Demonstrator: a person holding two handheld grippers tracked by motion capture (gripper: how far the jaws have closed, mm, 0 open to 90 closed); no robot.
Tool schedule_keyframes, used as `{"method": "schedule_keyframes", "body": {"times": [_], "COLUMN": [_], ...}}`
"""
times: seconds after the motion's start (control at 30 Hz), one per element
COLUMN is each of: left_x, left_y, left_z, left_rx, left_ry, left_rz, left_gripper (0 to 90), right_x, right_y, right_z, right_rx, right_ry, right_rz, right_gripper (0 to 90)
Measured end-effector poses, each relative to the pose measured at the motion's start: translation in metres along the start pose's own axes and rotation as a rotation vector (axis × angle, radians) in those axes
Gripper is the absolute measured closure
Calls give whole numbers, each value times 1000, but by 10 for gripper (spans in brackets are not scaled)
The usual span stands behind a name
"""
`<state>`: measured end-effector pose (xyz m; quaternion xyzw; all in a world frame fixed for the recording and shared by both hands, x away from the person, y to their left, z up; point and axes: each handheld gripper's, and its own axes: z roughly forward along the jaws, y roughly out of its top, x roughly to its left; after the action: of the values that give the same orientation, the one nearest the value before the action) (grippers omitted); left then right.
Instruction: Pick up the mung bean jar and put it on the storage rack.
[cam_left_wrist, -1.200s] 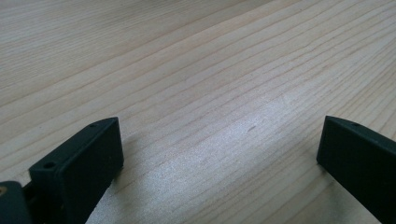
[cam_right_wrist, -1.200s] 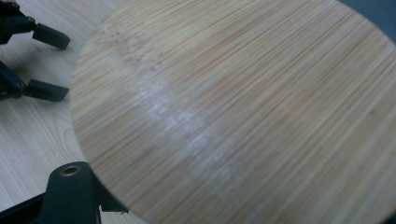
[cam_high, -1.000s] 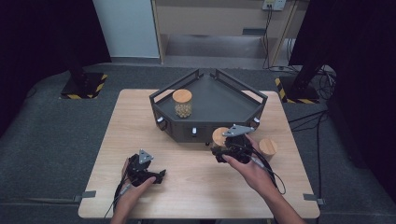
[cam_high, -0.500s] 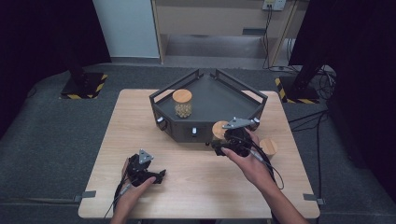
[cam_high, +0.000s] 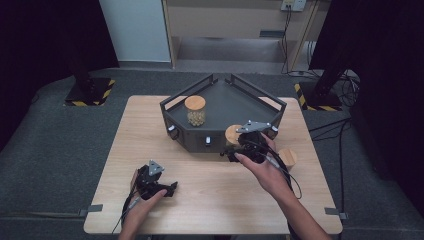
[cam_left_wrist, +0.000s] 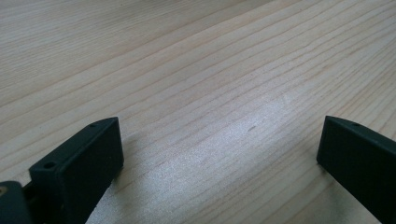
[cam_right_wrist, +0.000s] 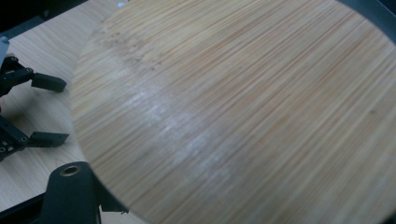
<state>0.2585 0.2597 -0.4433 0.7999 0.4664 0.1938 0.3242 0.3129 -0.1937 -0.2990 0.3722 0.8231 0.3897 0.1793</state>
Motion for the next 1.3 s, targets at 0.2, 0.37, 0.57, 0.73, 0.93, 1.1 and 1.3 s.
{"method": "schedule_keyframes", "body": {"times": [0.2,0.37,0.57,0.73,0.93,1.1,1.3], "left_x": [0,0,0,0,0,0,0], "left_y": [0,0,0,0,0,0,0], "left_z": [0,0,0,0,0,0,0], "left_rx": [-1,0,0,0,0,-1,1], "left_ry": [0,0,0,0,0,0,0], "left_rz": [-1,0,0,0,0,-2,0], "left_gripper": [0,0,0,0,0,0,0], "right_x": [-2,-3,-4,-6,-6,-9,-12], "right_y": [5,10,16,21,29,37,45], "right_z": [-2,-4,-2,3,5,7,10], "right_rx": [-7,-15,-15,-16,-19,-27,-34], "right_ry": [-13,-20,-24,-27,-34,-40,-47], "right_rz": [1,0,2,7,2,5,9], "right_gripper": [252,252,252,252,252,252,252]}}
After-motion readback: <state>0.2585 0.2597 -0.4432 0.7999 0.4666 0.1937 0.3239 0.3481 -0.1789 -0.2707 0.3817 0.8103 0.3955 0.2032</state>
